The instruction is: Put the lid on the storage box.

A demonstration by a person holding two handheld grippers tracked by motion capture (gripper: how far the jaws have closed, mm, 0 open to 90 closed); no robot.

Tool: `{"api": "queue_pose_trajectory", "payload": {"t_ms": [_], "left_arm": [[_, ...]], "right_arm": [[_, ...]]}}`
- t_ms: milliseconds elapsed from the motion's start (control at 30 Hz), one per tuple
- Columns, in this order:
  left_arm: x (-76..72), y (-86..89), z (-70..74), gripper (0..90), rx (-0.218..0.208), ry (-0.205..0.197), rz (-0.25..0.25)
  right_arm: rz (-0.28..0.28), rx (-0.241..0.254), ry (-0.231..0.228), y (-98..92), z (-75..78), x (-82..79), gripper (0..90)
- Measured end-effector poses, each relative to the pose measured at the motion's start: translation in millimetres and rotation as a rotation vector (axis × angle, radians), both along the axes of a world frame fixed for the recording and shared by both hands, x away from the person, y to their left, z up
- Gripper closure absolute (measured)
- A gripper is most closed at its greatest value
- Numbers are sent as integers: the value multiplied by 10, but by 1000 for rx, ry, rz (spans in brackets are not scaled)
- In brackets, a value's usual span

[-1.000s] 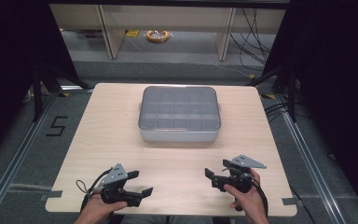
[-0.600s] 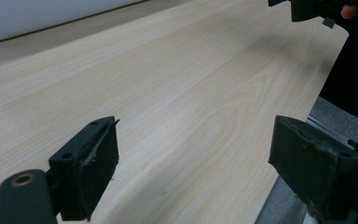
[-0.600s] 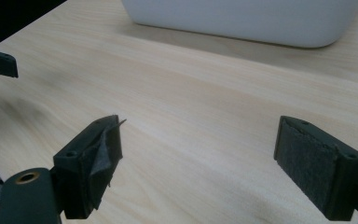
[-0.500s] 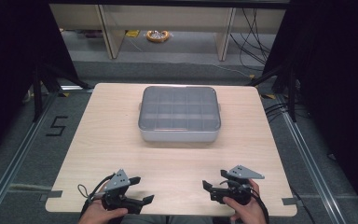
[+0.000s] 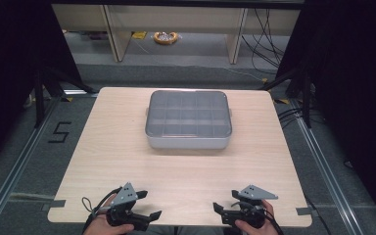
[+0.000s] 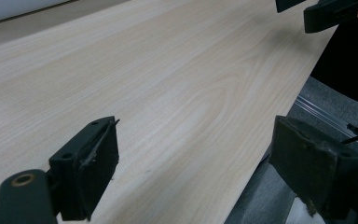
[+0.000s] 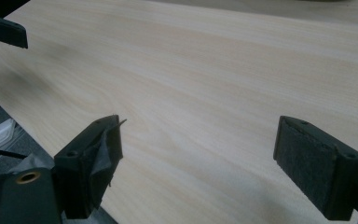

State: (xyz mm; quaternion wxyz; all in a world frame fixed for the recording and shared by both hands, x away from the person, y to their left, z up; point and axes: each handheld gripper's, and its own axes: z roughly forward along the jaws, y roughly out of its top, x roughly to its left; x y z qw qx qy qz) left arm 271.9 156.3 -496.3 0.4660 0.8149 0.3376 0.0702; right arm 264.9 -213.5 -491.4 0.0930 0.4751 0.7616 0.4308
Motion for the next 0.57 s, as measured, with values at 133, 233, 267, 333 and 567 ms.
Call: {"api": "queue_pose_trajectory", "payload": {"t_ms": [133, 233, 267, 333, 567], "left_arm": [[-10, -3, -2, 149, -21, 2, 0], [3, -2, -5, 149, -24, 0, -1], [11, 14, -2, 149, -1, -2, -4], [-2, 3, -5, 149, -19, 9, 13], [5, 1, -11, 149, -12, 4, 3]], "right_arm": [[12, -21, -12, -12, -28, -45, 164], [27, -29, -24, -41, -28, -52, 164], [6, -16, 7, -30, -22, -71, 164], [18, -17, -7, -54, -33, -50, 165], [30, -30, -16, -41, -52, -42, 164]]}}
